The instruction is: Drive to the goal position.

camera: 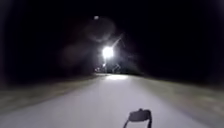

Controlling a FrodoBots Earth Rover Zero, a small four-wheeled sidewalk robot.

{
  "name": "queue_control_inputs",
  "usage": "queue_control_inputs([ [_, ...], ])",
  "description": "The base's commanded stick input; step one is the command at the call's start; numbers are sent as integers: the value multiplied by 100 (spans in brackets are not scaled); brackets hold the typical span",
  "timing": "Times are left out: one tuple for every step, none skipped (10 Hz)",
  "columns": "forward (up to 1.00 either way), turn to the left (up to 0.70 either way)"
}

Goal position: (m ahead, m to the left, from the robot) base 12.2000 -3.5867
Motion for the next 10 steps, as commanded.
queue_control_inputs([
  [100, 2],
  [100, 0],
  [100, 0],
  [100, 0],
  [100, 0],
  [100, 0],
  [100, 0],
  [100, 0],
  [100, 0],
  [100, 0],
])
